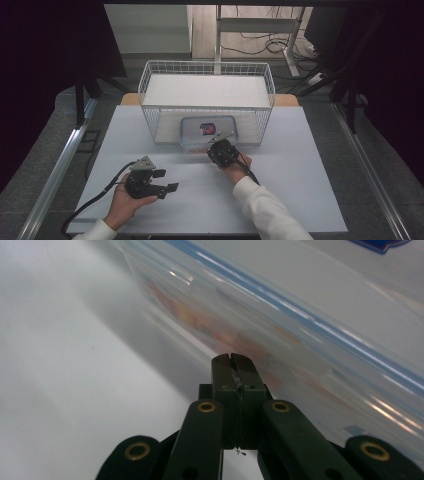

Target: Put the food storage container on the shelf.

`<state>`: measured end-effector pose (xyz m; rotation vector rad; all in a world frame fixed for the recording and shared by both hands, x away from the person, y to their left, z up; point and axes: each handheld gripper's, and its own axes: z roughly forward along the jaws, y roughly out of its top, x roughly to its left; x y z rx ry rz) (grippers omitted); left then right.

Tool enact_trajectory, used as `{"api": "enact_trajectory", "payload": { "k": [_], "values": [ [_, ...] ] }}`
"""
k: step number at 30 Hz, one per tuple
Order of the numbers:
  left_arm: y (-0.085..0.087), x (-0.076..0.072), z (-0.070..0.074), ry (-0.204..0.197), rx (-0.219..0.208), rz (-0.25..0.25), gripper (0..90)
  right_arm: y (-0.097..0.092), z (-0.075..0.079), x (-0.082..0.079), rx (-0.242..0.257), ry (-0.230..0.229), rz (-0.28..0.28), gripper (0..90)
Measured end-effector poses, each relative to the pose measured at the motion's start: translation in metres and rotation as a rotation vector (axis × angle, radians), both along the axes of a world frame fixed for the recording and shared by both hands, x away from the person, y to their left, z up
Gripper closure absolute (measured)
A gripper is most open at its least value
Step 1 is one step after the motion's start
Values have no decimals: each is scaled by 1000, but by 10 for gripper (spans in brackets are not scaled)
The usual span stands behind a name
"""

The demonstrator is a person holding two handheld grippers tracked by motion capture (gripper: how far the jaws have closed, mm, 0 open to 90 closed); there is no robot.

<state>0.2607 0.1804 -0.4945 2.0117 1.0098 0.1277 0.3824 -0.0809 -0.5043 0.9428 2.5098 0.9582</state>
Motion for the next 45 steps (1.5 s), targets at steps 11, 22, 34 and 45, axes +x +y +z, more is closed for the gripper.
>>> {"api": "enact_trajectory", "payload": {
  "k": [11, 22, 34, 45],
  "values": [
    [1, 0, 0, 0, 1, -2, 256, 11, 3, 19, -9, -9, -29, 891],
    [1, 0, 0, 0, 4, -4, 255, 13, 3, 43, 24, 5, -88, 892],
    [2, 3, -2, 8, 8, -3, 254, 21, 1, 60, 54, 11, -116, 892],
    [5, 3, -2, 4, -2, 14, 256, 12, 15, 48, 67, 5, -80, 891]
  ]
}}
